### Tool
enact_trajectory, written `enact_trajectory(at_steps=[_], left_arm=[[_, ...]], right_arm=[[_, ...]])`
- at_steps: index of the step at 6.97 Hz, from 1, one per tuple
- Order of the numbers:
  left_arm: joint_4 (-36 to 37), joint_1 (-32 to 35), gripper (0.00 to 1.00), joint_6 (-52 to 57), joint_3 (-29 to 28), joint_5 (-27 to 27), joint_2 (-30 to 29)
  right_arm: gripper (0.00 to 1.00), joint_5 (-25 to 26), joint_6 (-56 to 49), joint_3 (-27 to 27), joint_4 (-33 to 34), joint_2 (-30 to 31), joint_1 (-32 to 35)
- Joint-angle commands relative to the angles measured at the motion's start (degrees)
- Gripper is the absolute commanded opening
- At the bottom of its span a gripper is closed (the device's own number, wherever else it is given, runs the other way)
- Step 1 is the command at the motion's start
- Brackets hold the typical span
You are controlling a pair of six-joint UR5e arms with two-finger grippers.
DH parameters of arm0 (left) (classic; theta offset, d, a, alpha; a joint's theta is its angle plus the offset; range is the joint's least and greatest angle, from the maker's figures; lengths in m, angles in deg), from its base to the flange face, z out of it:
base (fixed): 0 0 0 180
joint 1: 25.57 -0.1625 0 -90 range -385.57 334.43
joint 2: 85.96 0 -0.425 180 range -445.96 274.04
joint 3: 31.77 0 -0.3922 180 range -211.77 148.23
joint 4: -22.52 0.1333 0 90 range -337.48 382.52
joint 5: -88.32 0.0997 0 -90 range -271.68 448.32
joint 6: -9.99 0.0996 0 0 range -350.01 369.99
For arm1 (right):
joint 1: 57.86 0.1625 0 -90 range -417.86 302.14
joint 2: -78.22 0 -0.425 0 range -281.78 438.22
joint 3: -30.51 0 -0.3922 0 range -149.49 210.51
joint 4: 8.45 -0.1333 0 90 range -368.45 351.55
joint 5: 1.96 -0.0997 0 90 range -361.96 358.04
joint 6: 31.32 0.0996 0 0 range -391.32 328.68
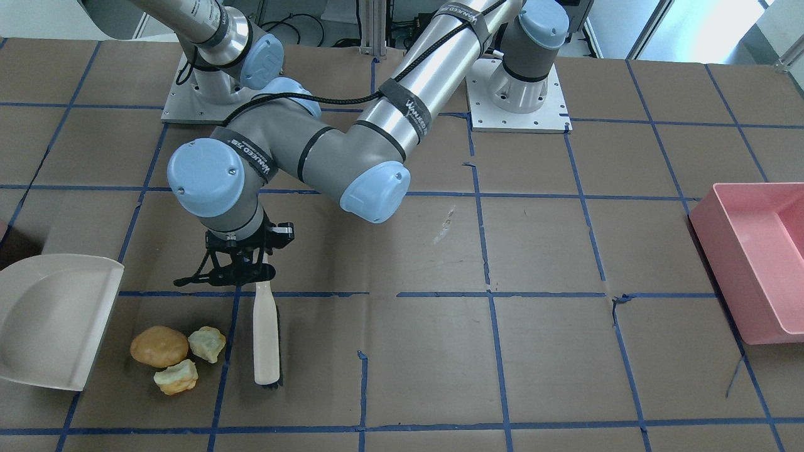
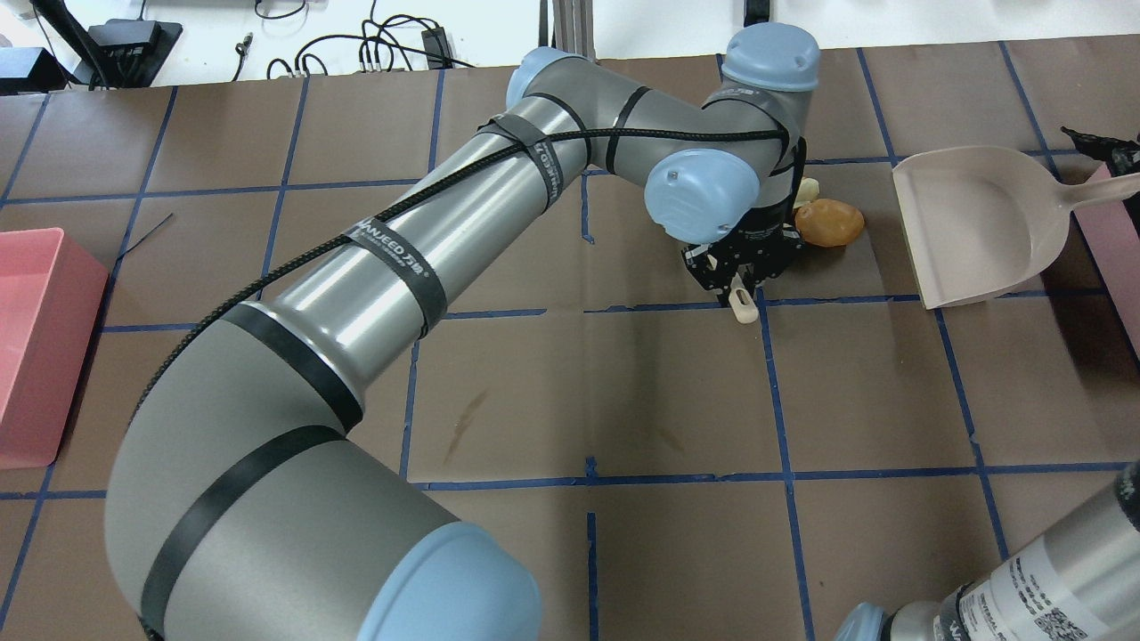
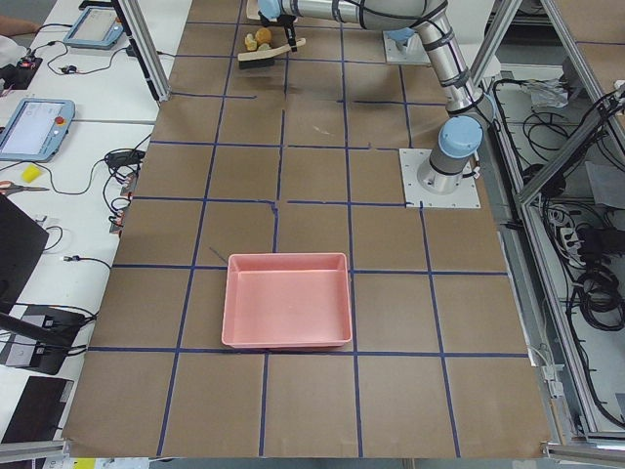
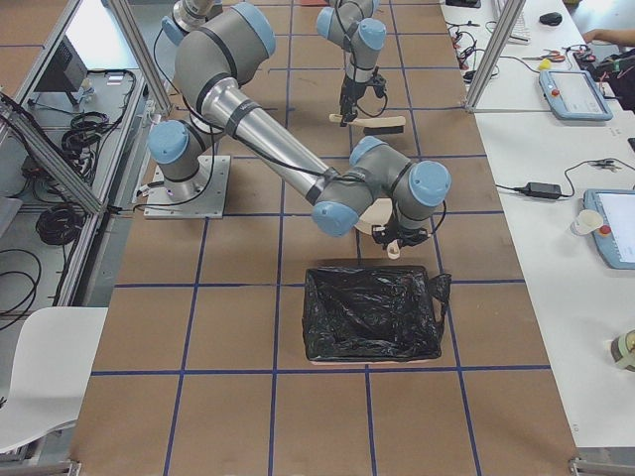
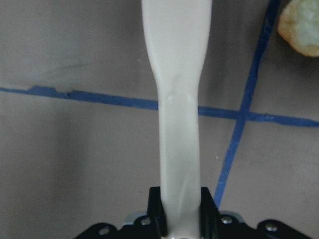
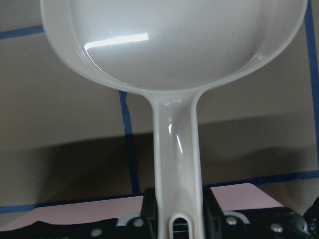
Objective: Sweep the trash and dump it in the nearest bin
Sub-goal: 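Sweep the potato and chunks toward the dustpan with the left gripper's brush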
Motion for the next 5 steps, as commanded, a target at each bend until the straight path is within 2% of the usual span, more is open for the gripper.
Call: enact_trajectory(at_steps=[1, 3, 5], left_arm=[[-1.54, 2.13, 0.01, -1.14, -2.08, -1.97, -1.59], [-0.66, 2.22, 0.01, -0.36, -2.95, -1.97, -2.65], [6.17, 2.22, 0.01, 0.97, -3.4, -2.59, -6.06]], right_arm=[[0.0, -0.93, -1.39, 0.38, 0.93, -2.25, 2.02], [0.0, -1.11, -1.22, 0.38, 1.9, -3.91, 3.7], [0.0, -1.98, -0.43, 0.29, 2.25, -4.19, 3.79]])
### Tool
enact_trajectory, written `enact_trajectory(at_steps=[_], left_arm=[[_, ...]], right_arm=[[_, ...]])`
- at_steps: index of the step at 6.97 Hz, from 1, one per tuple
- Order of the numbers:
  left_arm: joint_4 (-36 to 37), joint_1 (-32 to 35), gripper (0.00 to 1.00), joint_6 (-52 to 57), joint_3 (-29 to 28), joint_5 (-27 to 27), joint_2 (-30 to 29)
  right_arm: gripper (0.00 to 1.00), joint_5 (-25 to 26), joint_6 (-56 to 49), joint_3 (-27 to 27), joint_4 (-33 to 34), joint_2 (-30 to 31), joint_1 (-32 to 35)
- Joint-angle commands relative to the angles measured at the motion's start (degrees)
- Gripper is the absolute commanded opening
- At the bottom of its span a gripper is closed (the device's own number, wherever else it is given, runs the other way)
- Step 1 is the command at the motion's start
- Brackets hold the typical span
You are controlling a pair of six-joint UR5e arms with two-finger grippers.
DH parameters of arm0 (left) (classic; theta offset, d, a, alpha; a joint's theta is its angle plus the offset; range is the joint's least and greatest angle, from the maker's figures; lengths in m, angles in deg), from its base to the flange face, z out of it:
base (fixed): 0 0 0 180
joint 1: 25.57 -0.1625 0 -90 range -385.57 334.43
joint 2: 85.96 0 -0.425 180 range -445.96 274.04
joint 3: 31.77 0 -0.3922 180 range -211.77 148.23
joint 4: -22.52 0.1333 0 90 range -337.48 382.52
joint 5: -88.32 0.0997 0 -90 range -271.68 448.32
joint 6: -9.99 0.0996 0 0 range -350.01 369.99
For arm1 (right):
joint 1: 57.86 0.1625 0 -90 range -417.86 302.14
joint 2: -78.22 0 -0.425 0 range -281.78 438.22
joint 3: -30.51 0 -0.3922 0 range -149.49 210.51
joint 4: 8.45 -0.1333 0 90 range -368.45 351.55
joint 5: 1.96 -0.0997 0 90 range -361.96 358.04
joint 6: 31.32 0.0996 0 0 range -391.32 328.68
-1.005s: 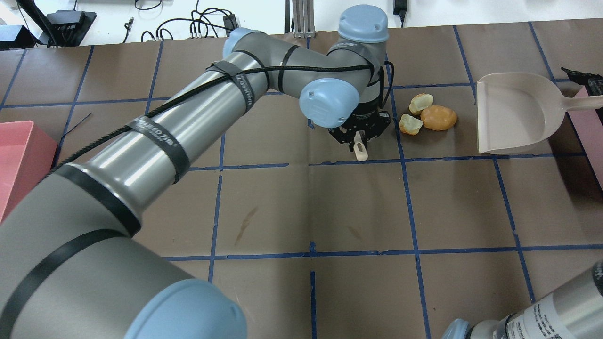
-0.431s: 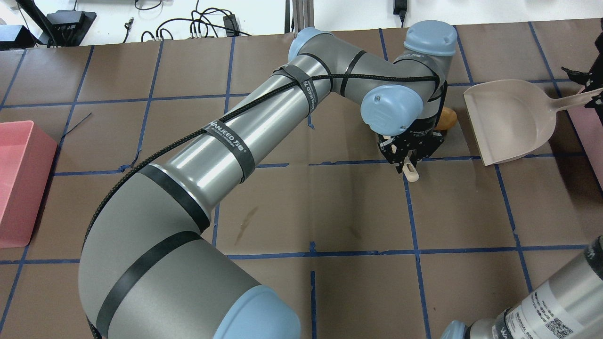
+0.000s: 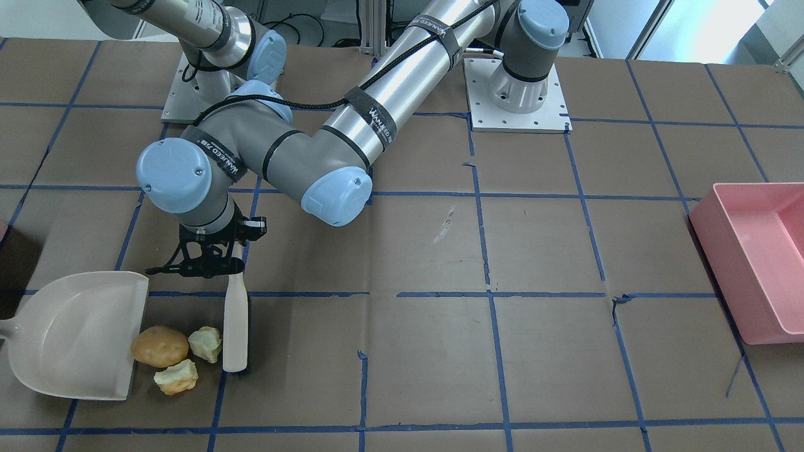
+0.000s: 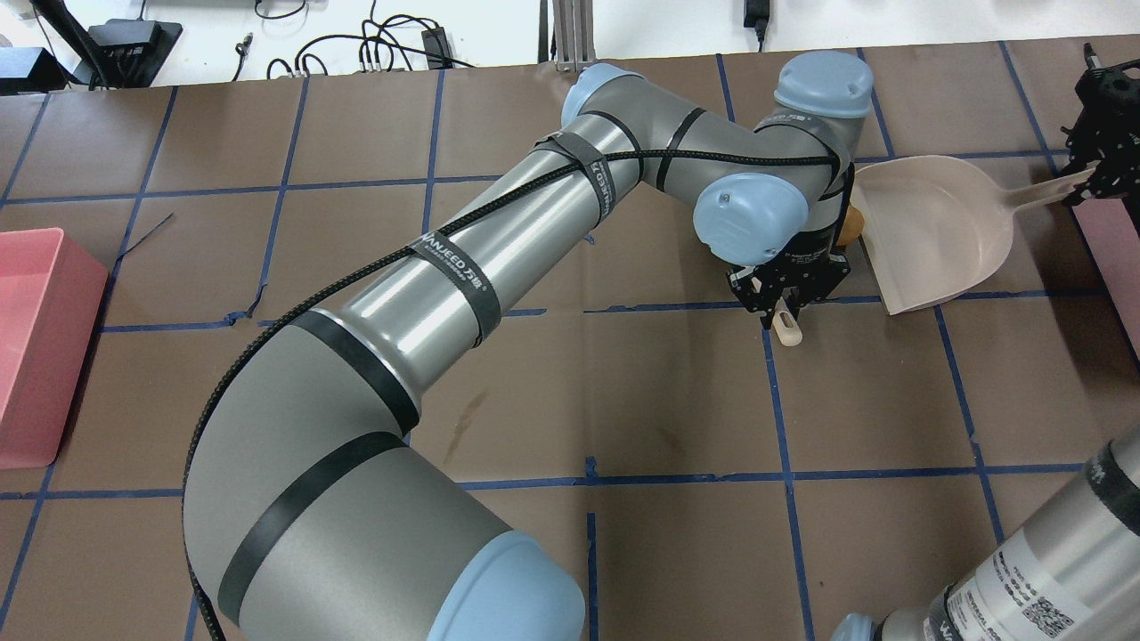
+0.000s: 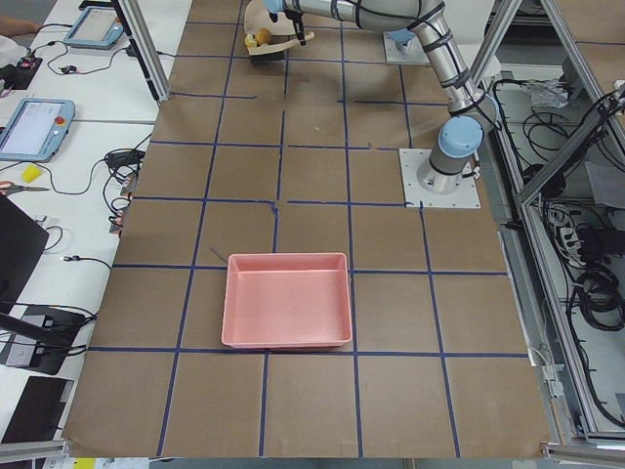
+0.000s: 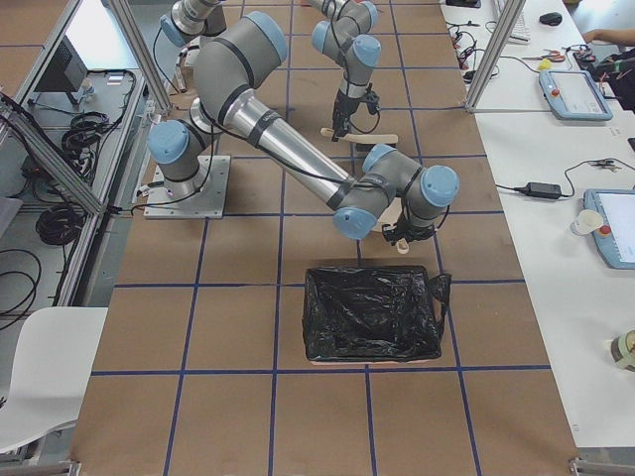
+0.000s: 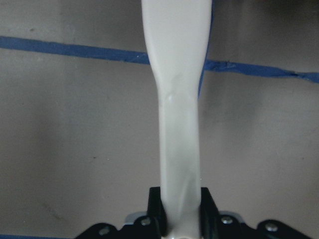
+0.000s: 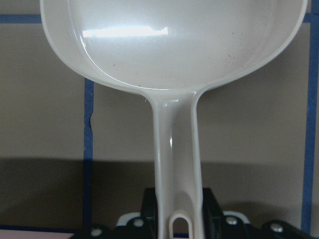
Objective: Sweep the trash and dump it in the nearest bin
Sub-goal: 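Sweep the potato and chunks toward the dustpan with the left gripper's brush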
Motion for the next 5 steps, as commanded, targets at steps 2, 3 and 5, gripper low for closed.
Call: enact_trajectory(at_steps=[2, 3, 5], left_arm=[[3.73, 0.02, 0.01, 0.25, -4.61, -2.37, -3.92], [3.73, 0.45, 0.01, 0.42, -5.59, -2.39, -4.45], [3.73, 2.56, 0.01, 0.42, -5.69, -2.13, -4.9]], right_arm=[[0.0, -0.44, 3.27, -0.12, 0.44, -0.72, 0.06], [0.0, -0.01, 4.08, -0.21, 0.44, -0.72, 0.06], [0.0, -0.35, 4.44, -0.47, 0.36, -0.81, 0.06]])
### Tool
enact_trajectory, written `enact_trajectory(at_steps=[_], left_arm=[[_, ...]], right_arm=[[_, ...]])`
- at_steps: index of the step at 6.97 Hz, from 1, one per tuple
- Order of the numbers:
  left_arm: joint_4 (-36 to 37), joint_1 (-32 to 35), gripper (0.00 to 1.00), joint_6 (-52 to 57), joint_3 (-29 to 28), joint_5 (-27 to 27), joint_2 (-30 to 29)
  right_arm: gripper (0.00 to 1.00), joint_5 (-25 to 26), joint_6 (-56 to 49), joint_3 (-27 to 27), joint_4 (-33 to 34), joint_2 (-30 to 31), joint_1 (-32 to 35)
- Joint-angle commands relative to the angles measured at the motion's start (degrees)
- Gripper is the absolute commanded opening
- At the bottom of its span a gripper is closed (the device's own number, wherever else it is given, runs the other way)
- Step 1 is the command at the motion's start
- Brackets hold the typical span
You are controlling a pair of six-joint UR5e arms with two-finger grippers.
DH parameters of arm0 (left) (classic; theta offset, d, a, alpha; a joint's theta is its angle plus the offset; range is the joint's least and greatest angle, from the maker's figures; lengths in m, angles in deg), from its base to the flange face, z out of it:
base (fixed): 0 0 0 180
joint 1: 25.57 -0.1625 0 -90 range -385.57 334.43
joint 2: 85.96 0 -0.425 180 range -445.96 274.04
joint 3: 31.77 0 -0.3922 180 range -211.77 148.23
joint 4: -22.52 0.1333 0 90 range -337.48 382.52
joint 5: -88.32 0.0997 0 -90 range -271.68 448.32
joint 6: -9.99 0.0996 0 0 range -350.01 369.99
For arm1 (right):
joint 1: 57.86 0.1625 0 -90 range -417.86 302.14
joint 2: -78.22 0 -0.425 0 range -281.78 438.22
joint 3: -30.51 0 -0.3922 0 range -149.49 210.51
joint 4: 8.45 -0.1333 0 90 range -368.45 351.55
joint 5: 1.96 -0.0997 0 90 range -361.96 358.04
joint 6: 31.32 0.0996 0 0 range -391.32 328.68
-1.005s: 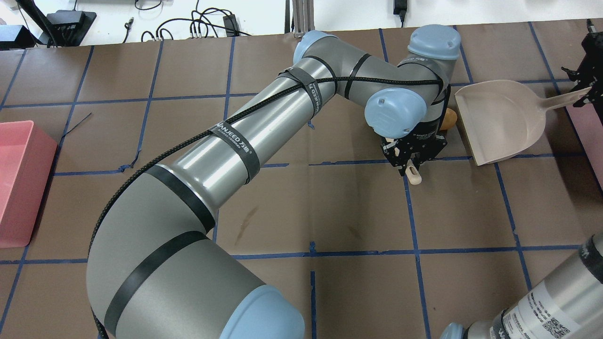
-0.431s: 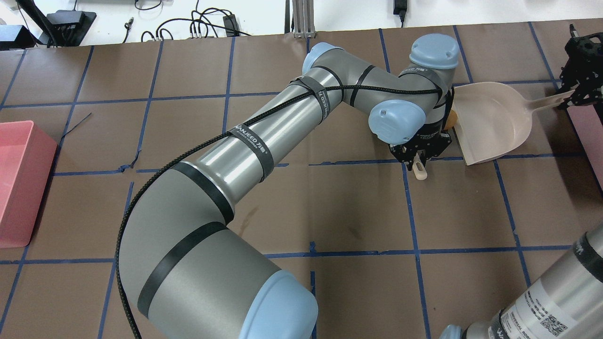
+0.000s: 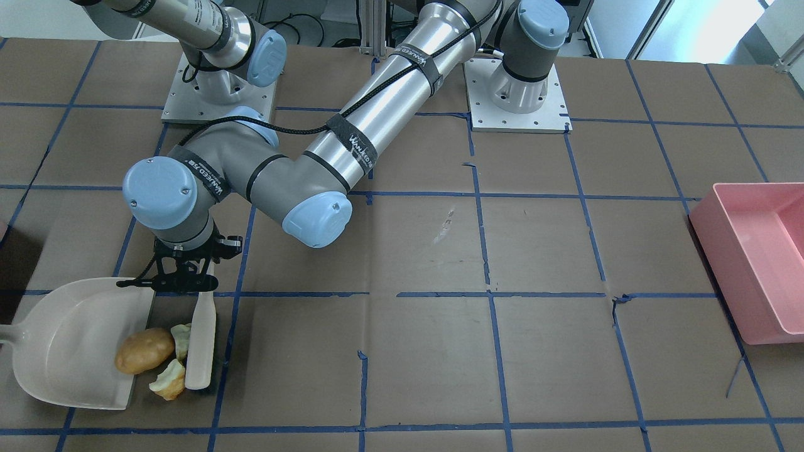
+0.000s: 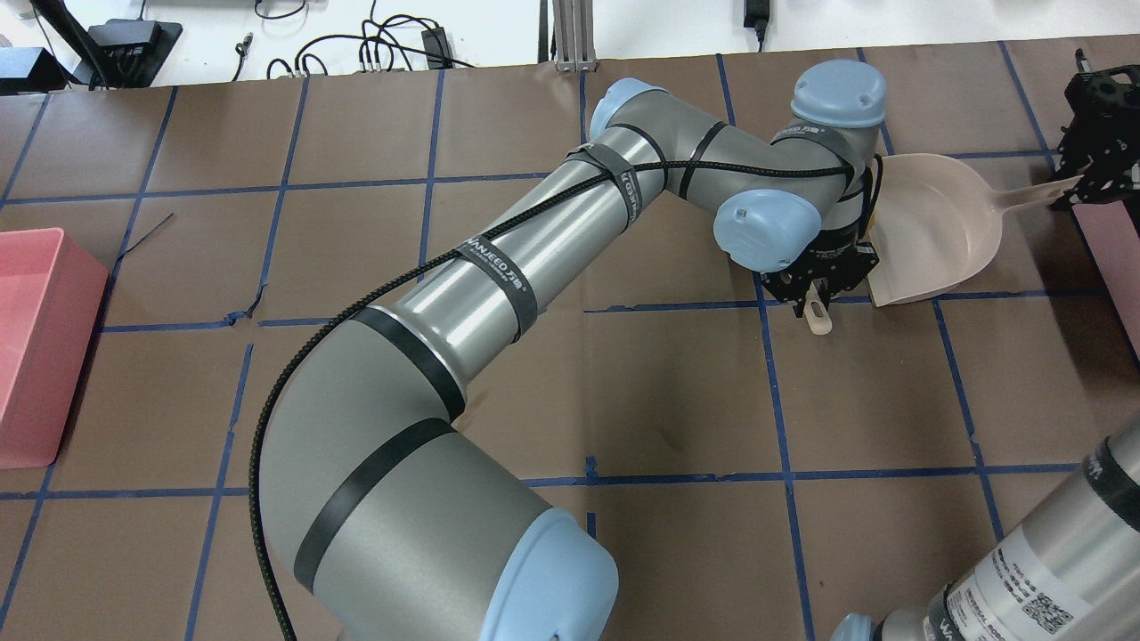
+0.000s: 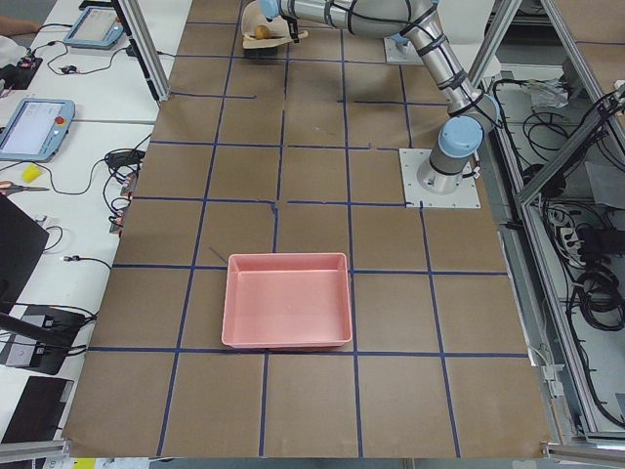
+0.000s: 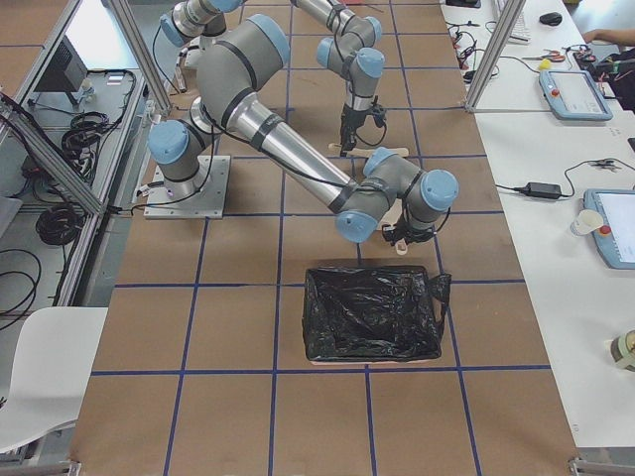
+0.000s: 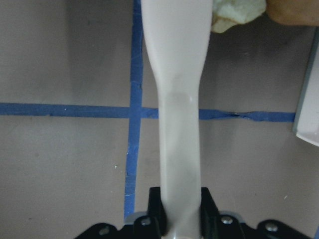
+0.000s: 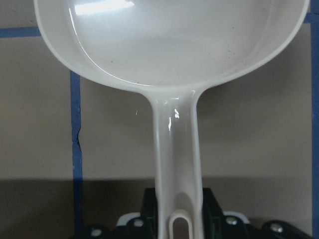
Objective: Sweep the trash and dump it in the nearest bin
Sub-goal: 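Sweep the potato and chunks toward the dustpan with the left gripper's brush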
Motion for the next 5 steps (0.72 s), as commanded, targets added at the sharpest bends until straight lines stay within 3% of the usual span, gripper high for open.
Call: enact_trajectory(at_steps=[1, 5], left_arm=[[0.1, 2.17, 0.01, 1.22, -0.35, 0.39, -0.24], [2.47, 3.67, 0.02, 12.53, -4.3, 0.74, -0.06]], right_arm=[[0.0, -0.18, 0.33, -0.13, -0.07, 0.01, 0.0], [0.0, -0.27, 0.42, -0.31, -0.16, 0.09, 0.09]])
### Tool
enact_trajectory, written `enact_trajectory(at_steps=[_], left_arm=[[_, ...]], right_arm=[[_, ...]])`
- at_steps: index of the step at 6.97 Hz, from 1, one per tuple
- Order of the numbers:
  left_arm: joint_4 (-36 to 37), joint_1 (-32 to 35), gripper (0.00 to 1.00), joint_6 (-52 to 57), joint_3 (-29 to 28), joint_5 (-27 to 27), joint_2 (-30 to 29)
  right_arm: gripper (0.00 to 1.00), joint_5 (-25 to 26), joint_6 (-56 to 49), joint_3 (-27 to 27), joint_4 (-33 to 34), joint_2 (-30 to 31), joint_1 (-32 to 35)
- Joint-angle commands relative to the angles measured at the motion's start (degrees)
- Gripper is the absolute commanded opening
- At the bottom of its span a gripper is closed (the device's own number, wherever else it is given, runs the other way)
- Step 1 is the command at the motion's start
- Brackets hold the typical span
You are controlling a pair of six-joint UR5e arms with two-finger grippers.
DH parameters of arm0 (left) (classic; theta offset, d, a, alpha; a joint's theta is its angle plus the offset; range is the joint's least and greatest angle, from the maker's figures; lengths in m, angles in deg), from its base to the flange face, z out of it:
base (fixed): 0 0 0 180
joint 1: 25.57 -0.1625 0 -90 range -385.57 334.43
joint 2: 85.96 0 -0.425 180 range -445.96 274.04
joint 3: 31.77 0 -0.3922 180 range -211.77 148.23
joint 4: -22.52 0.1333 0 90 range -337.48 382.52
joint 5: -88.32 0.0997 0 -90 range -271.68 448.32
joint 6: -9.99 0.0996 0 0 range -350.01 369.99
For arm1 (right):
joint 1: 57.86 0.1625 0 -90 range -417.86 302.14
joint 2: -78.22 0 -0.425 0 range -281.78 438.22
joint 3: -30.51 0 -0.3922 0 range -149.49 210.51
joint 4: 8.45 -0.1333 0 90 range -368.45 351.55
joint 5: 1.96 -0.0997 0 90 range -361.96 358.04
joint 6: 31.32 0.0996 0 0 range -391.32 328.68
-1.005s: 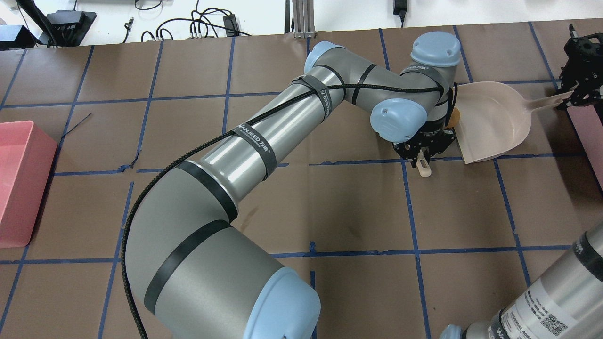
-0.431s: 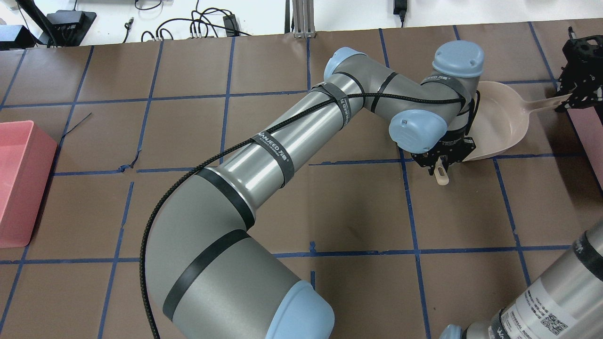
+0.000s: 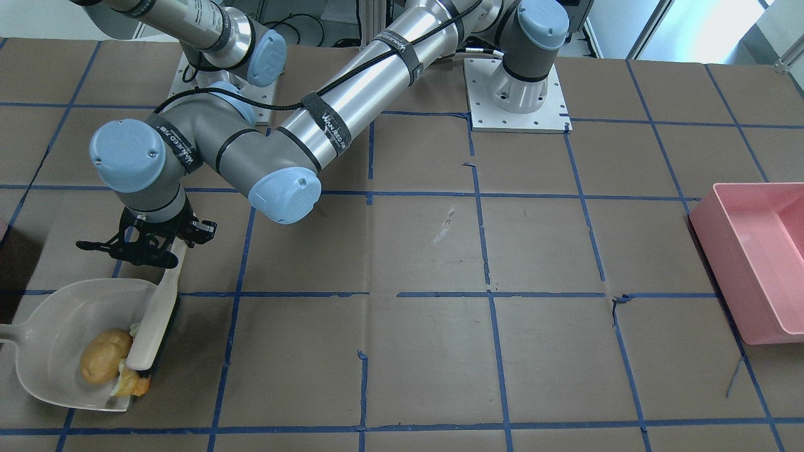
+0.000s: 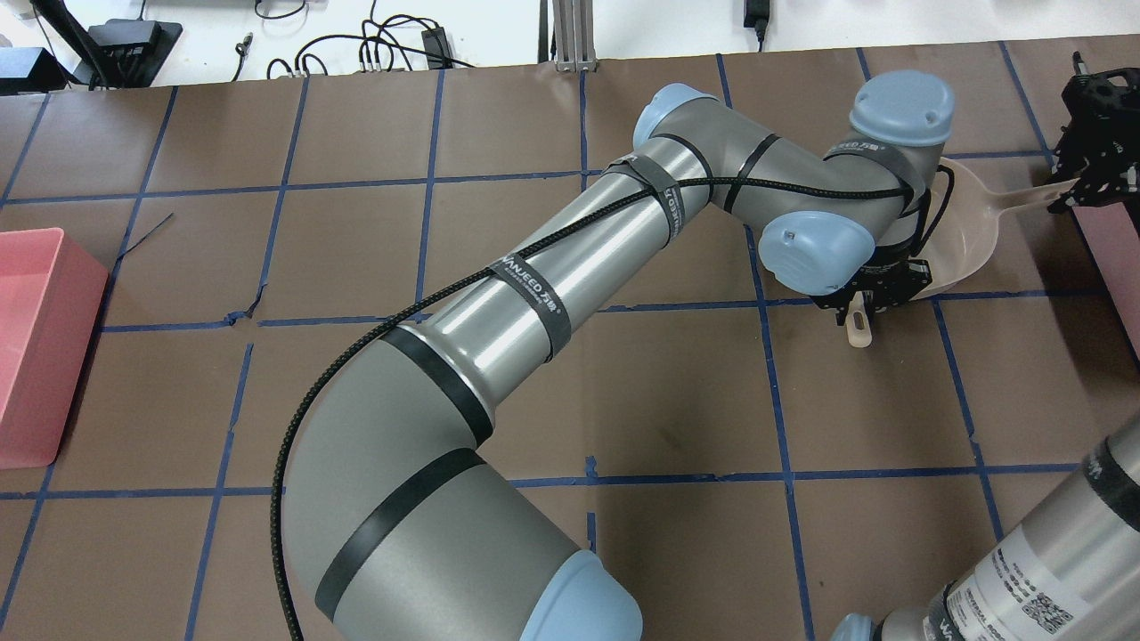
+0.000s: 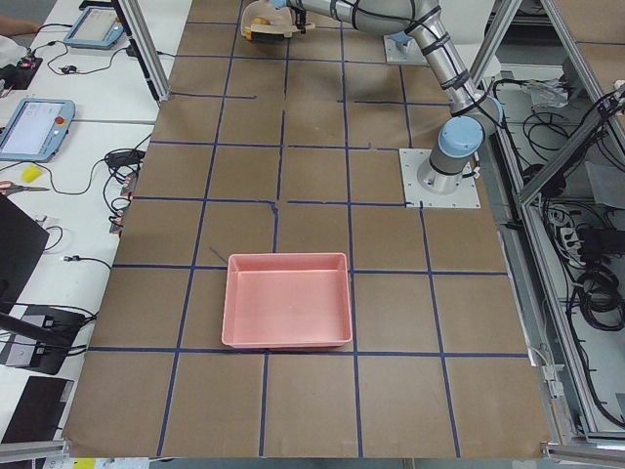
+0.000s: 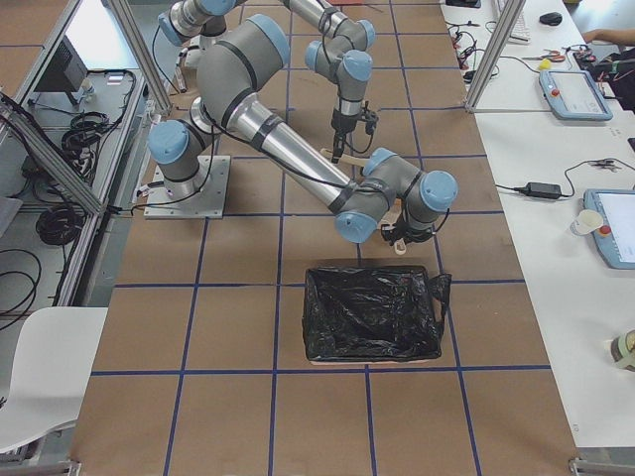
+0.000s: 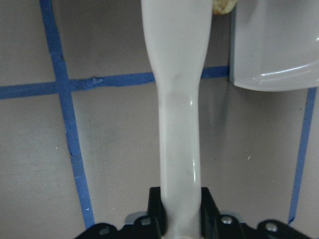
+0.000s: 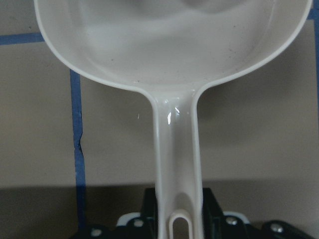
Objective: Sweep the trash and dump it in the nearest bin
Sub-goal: 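Sweep the remaining pieces into the dustpan with the brush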
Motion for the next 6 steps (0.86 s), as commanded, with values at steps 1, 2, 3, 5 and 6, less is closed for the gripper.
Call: enact_trajectory(at_steps=[1, 2, 3, 5, 6], left_arm=[[1.64, 0.99, 0.02, 7.14, -1.61, 1.56, 0.01], [1.64, 1.95, 0.02, 11.7, -1.79, 4.36, 0.01], [1.64, 3.61, 0.02, 14.96, -1.8, 7.7, -0.08], [1.55, 4.16, 0.02, 11.6, -1.8, 6.87, 1.4], [1.55, 2.42, 0.02, 8.09, -1.1, 1.98, 1.85]], right_arm=[[0.0, 0.0, 0.06, -0.02, -0.01, 0.05, 0.04], [0.0, 0.0, 0.06, -0.02, -0.1, 0.05, 0.04], [0.0, -0.09, 0.06, -0.02, -0.19, 0.05, 0.04], [0.0, -0.09, -0.02, 0.07, -0.19, -0.03, 0.04], [0.0, -0.09, -0.11, 0.07, -0.27, -0.03, 0.04]])
